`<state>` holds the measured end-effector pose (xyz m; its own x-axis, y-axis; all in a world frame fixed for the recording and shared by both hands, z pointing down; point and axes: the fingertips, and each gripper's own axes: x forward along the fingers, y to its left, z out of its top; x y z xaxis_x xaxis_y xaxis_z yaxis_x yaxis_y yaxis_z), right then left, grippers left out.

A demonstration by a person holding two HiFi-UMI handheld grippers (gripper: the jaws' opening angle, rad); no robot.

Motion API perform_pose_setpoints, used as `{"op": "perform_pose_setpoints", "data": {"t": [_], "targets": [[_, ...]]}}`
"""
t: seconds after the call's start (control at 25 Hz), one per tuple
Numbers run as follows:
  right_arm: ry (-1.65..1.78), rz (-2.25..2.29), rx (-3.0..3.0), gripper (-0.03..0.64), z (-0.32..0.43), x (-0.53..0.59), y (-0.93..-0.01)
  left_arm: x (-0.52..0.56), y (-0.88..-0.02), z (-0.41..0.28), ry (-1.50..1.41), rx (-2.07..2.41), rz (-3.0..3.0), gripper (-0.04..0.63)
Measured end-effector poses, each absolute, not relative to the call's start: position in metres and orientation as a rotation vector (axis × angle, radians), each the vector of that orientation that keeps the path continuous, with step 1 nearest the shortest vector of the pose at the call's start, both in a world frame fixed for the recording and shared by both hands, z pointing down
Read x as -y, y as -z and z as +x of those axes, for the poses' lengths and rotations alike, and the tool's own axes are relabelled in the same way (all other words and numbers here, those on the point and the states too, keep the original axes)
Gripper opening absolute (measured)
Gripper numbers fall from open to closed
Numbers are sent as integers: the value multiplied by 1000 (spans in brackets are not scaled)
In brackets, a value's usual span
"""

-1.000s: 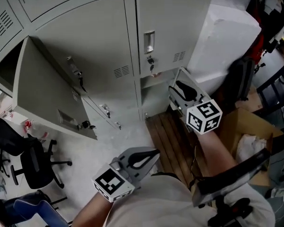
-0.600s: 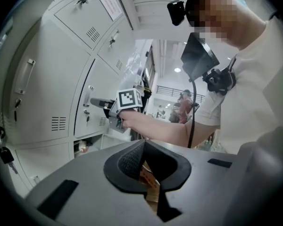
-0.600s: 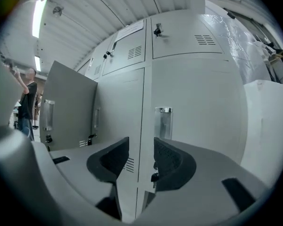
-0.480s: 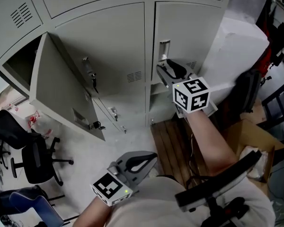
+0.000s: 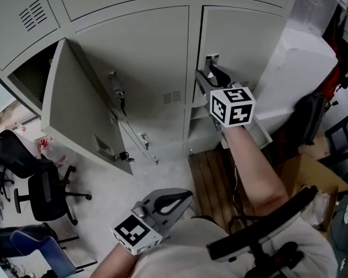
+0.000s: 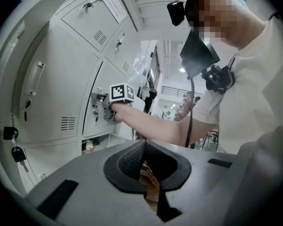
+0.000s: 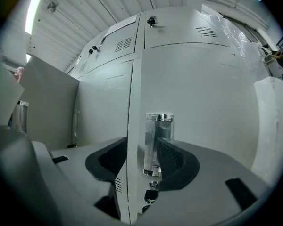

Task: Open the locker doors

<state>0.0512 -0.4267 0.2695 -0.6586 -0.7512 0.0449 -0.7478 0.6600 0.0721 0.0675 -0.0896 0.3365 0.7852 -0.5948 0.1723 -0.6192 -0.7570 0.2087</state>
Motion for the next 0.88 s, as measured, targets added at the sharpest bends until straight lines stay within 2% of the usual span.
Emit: {"op": "perform_pose_setpoints", "data": {"t": [0.28,0.44,0.88], "targets": [[55,1392,2742,160,50,439,-271,91,-340,60,-149,968,2701,11],[45,1411,2724,103,51,442,-274,92,-338,56,-125,978,2698,11],[34,1365,2776,101,73,405,-275,87,-339,60,-122,937,2719,11]]}}
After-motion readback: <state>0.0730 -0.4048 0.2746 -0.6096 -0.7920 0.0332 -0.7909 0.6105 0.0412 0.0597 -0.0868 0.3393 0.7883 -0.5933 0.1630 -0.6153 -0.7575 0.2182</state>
